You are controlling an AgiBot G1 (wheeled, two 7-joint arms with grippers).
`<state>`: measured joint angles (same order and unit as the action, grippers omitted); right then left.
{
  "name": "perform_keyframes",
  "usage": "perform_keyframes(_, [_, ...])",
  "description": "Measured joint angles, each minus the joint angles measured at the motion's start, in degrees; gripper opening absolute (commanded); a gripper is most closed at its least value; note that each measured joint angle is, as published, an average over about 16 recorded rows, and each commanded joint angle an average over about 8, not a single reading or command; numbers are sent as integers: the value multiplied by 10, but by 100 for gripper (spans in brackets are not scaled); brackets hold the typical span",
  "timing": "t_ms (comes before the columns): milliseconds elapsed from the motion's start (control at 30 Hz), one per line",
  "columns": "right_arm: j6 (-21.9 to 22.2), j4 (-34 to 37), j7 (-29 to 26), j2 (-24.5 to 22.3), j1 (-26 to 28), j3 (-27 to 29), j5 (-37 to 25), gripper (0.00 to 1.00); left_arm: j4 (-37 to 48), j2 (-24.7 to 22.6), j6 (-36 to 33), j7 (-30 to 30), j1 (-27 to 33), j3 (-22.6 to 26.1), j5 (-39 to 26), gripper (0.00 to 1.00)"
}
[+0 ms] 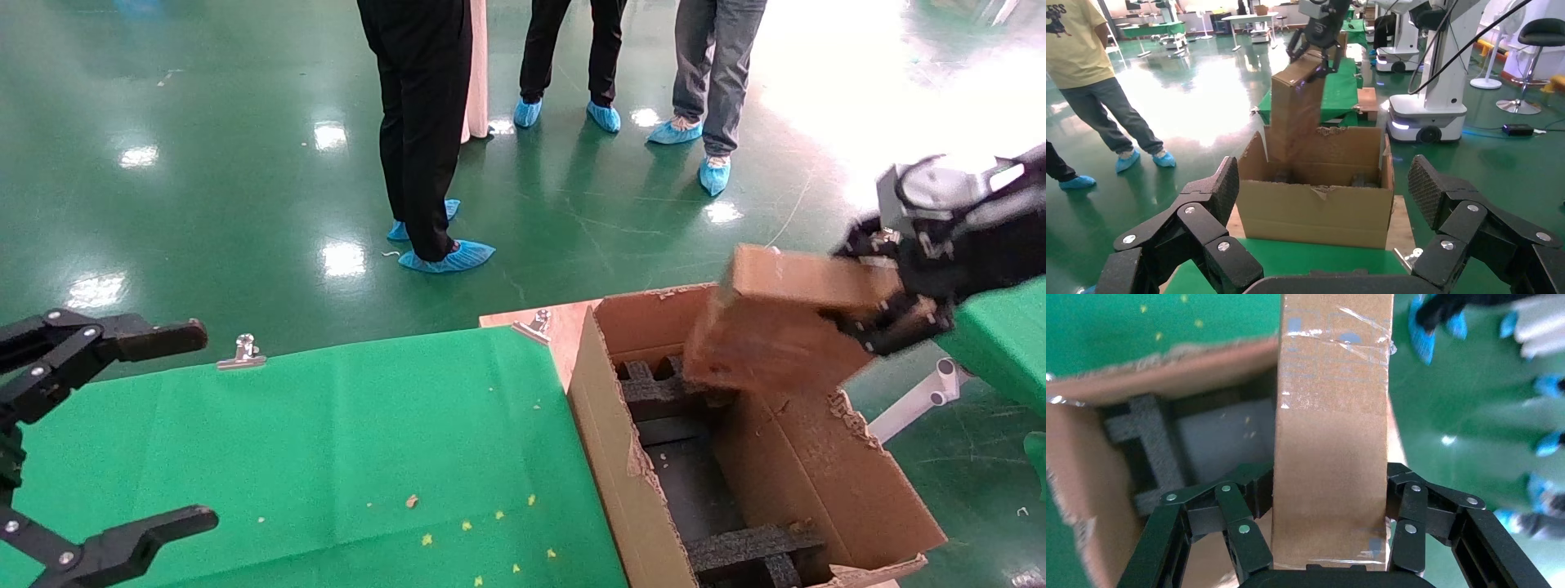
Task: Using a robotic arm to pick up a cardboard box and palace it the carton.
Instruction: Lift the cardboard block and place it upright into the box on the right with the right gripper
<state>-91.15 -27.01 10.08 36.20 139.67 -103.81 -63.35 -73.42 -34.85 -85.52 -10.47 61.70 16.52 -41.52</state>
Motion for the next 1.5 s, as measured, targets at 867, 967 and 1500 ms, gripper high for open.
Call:
perform_keyframes(867, [108,85,-188,-43,-129,-16,92,0,0,0,0,0,0,1,1,100])
perform_keyframes(967, [111,80,-204,-43,-129,-16,93,0,0,0,0,1,0,1,1,100])
perform_keyframes(1500, [170,32,-340,-80,-183,-15,124,0,0,1,1,1,0,2,1,100])
